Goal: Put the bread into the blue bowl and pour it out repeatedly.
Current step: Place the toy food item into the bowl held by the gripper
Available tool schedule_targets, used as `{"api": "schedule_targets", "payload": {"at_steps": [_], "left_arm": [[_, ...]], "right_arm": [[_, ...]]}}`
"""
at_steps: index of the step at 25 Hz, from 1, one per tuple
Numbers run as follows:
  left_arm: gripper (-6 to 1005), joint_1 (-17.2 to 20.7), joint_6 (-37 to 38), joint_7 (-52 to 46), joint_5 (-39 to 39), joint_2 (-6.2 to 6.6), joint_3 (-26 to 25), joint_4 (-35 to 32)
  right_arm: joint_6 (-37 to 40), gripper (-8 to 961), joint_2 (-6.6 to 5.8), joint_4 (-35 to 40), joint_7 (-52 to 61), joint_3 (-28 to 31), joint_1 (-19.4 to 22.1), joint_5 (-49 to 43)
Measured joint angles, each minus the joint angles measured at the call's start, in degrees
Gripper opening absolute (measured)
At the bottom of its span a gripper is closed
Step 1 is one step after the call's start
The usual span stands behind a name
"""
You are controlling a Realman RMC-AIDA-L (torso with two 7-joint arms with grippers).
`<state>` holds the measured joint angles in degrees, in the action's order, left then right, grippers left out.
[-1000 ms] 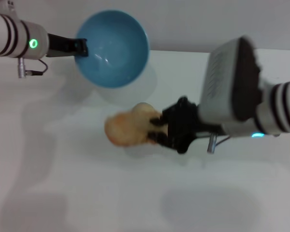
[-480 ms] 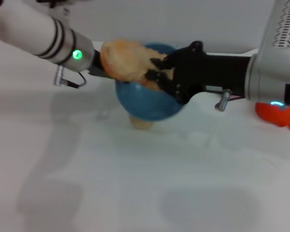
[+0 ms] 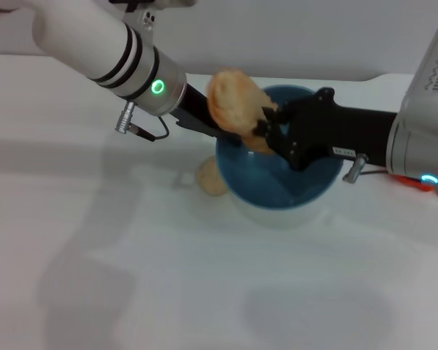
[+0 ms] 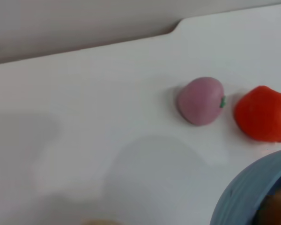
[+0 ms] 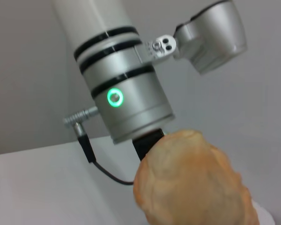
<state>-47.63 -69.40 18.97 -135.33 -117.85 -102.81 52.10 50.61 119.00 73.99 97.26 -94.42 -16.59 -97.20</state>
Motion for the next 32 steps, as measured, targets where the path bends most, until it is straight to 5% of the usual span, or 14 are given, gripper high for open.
{"api": "schedule_targets", "payload": {"at_steps": [12,18,32], "left_arm": [[13,-1.42,-3.52,0.02,-0.40,0.09,0.42,-0.56],[13,-2.18,-3.41,-0.43,-2.59,0.05,0.41,-0.78],[15,-4.66,-4.76,-0.65,-3.18,-0.14,3.78,-3.27]], "right_arm": [[0.63,123,-0.10,1.63,2.48,0.09,5.01,2.19],[1.85,357,-0.03,5.36,4.07,1.52,9.07,2.18],[4.58,384,0.10,5.98,6.16,5.22,11.62,3.31]]}}
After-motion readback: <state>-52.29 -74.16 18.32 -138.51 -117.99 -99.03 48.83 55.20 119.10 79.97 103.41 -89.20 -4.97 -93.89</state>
